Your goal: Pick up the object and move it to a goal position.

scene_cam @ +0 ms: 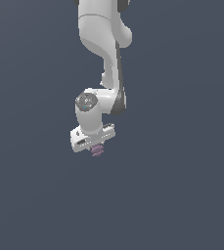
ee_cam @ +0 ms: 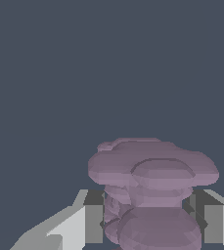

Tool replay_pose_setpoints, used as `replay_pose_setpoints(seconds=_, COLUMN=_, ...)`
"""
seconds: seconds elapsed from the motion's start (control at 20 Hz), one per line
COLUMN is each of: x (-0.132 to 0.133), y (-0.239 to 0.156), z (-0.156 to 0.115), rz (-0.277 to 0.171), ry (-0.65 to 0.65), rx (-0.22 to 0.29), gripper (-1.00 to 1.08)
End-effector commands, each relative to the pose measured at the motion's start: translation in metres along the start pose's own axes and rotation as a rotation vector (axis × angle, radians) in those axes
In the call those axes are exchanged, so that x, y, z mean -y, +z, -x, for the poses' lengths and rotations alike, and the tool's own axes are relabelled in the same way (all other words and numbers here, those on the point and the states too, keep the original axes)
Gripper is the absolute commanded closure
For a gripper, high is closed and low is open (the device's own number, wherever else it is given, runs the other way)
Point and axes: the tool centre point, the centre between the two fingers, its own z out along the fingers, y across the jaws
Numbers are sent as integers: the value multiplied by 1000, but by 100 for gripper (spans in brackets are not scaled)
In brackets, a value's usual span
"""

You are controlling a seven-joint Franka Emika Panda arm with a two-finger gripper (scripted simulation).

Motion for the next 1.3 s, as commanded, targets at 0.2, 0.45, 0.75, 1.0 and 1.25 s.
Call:
replay_pose_setpoints(seconds=0.2, x=0, y=-1, z=1, rz=0, ry=0, rx=0, gripper=108)
replay_pose_setpoints(seconds=0.45, x=-2, y=-9, z=8, rz=0, ry=0, rx=0, gripper=108)
replay_pose_setpoints(seconds=0.75, x=-6, y=-33, z=28, rz=0, ry=0, rx=0, gripper=108)
replay_pose_setpoints(seconds=1.0, x=-11, y=-64, z=55, rz=0, ry=0, rx=0, gripper=108)
replay_pose_setpoints(seconds=1.25, x=-18, y=-104, z=88, rz=-1, ry=0, rx=0, gripper=108)
